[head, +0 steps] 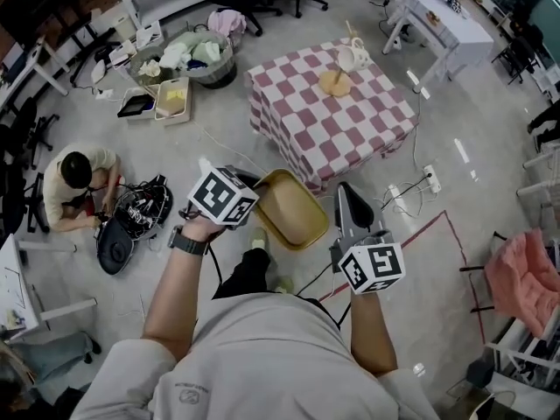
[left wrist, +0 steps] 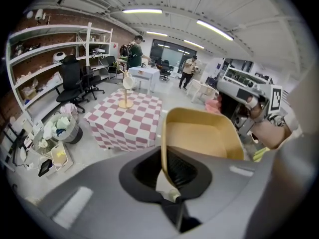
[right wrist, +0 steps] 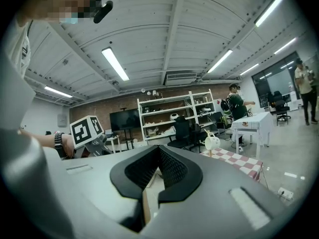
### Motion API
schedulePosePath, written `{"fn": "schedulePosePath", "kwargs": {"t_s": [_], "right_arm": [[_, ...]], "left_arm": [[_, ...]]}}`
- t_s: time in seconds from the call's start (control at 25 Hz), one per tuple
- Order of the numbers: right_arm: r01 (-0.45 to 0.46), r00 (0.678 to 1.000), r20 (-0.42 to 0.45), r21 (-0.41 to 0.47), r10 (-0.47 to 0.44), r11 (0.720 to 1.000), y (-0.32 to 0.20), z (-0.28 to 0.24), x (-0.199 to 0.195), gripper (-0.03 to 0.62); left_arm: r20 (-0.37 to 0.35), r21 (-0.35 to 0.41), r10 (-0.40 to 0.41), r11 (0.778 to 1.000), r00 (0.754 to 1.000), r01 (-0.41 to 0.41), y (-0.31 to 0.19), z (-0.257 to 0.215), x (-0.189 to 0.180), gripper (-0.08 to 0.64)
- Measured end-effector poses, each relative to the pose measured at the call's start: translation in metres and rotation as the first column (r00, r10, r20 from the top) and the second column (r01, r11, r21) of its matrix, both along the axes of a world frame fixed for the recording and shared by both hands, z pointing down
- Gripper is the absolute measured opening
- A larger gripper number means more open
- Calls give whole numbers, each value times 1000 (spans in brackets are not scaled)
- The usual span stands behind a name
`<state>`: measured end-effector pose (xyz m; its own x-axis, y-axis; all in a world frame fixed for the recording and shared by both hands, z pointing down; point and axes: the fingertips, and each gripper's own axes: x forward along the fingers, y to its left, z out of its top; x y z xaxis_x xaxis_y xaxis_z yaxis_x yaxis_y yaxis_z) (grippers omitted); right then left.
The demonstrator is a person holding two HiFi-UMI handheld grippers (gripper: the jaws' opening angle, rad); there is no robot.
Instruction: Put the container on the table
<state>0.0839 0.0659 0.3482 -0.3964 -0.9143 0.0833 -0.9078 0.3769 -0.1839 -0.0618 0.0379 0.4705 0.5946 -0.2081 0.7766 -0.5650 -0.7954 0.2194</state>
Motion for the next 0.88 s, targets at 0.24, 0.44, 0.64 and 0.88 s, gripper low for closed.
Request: {"fn": "schedulePosePath", "kwargs": {"t_s": [0.24,0.44,0.64,0.88], "right_arm": [[-58,998,11,-28,58,998,-63,8,-6,9],[-101,995,14,-35,102,994,-104,12,-14,9],[-133,991,12,-55,133,990,-133,20,-17,9],[-161,986,17,-81,163,984,-160,30,-6,9]], "left_arm": [[6,-22,30,999,1000,-30,-70,14,-8,18],[-1,-18,62,998,998,-62,-122,23,-10,18],[-5,-26,94,995,996,-94,-157,34,-6,18],[10,-53,110,993,994,-109,-190,56,9,18]]}}
